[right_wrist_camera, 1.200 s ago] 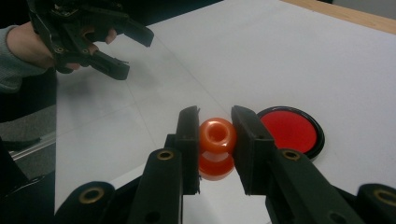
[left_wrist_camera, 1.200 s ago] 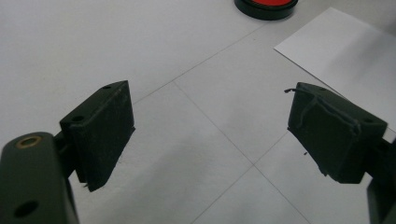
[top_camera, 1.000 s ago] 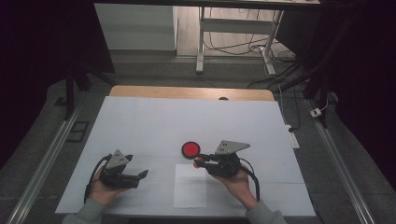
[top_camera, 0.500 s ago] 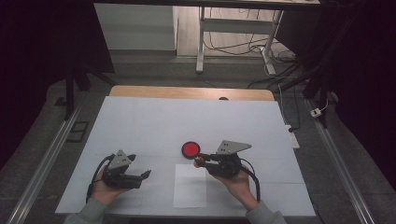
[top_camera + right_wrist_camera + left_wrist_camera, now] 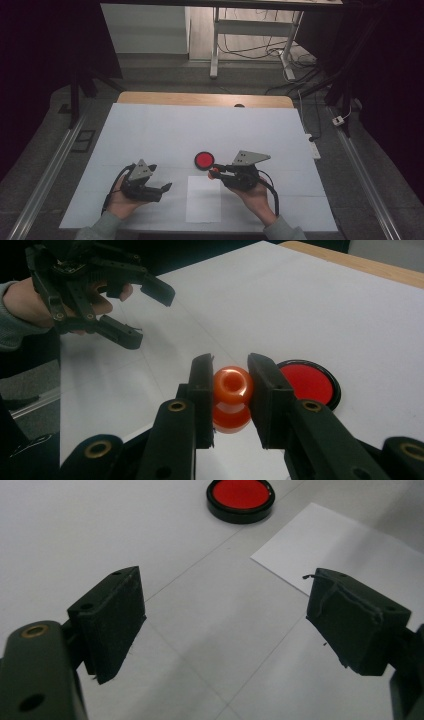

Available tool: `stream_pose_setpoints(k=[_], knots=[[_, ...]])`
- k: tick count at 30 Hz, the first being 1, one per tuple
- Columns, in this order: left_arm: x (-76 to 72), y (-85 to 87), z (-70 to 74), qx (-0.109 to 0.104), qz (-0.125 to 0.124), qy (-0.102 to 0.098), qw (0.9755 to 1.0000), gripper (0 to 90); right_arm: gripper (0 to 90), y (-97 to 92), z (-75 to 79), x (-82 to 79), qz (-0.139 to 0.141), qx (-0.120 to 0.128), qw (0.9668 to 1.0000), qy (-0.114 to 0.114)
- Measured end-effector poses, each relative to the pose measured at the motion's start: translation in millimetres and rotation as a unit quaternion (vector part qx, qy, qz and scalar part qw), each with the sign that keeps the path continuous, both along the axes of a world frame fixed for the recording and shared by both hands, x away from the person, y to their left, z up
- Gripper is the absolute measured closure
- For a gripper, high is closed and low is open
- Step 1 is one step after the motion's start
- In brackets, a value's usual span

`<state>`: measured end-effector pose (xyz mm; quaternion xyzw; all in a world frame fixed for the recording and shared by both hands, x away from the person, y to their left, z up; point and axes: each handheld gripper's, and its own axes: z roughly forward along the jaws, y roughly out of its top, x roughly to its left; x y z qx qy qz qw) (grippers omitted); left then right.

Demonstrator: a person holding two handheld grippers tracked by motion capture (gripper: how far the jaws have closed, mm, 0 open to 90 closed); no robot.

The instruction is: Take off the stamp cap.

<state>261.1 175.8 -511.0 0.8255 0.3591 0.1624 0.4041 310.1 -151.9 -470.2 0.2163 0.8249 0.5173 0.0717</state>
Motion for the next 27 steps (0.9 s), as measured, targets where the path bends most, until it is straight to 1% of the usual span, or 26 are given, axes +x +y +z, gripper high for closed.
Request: stream_pose_setpoints(k=[2,7,10,15,18,21,23,27], knots=[[1.2,-4.7,-0.5,-0.002,-0.006,0.001,1.0,15.8,72.6,-0.4,0.3,-0.2,0.0,0.0,1.0,-0.001],[4.5,-17.5,-2.1,0.003,-0.024,0.004,0.9997,16.1,72.6,-0.2,1.1,-0.3,-0.001,0.002,1.0,-0.004],[6.3,-24.5,-2.1,0.002,-0.031,0.005,0.9995,16.1,72.6,0.1,1.3,-0.6,-0.001,0.001,1.0,-0.008],[7.9,-35.2,-0.8,-0.003,-0.042,-0.001,0.9991,17.0,72.6,-0.3,1.9,-0.5,-0.002,0.004,1.0,-0.009],[8.9,-43.2,-0.9,-0.005,-0.049,-0.002,0.9988,17.1,72.6,0.0,2.0,-1.0,-0.002,0.003,0.9999,-0.009],[10.4,-49.7,-1.0,-0.002,-0.057,-0.003,0.9984,17.1,72.6,0.7,1.8,-1.0,-0.001,0.002,1.0,-0.009],[10.2,-52.8,-1.0,0.0,-0.06,-0.008,0.9982,17.4,72.6,1.2,1.3,-0.9,-0.001,0.002,1.0,-0.008],[9.8,-57.7,-1.4,0.002,-0.066,-0.008,0.9978,17.7,72.6,2.0,1.0,-0.9,0.0,0.001,0.9999,-0.01]])
